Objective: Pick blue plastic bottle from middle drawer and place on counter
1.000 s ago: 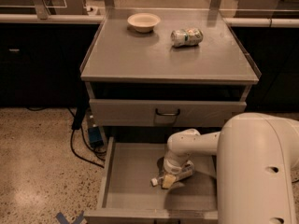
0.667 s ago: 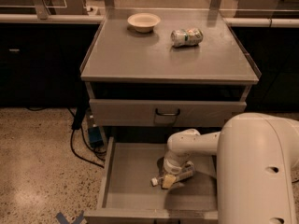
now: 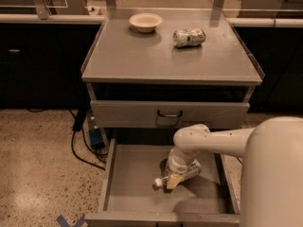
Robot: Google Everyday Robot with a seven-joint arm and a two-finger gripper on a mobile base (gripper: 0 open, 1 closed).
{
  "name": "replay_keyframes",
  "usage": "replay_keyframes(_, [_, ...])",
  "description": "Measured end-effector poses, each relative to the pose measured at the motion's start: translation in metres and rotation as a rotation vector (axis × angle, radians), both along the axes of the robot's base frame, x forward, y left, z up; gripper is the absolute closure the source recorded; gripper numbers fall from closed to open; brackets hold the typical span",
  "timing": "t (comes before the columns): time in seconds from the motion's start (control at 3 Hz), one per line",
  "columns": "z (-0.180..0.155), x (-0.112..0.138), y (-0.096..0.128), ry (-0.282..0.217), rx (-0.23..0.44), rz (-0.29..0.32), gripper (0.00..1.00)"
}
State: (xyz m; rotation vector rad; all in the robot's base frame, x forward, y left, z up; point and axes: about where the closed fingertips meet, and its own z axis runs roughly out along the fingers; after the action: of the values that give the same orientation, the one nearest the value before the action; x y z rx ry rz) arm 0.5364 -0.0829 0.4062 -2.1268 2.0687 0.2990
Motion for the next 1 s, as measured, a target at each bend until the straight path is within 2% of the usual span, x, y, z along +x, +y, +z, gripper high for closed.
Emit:
replay_keyframes(0.33, [0.051,-0.004,-0.006,-0.037,-0.023,0.016,1.00])
replay_keyframes(0.67, [0.118,-0.010,-0.014,-0.109,-0.067,0.026,1.00])
replay_keyframes(1.0, [0.200,-0.003,-0.018,-0.185,-0.144,0.023,1.00])
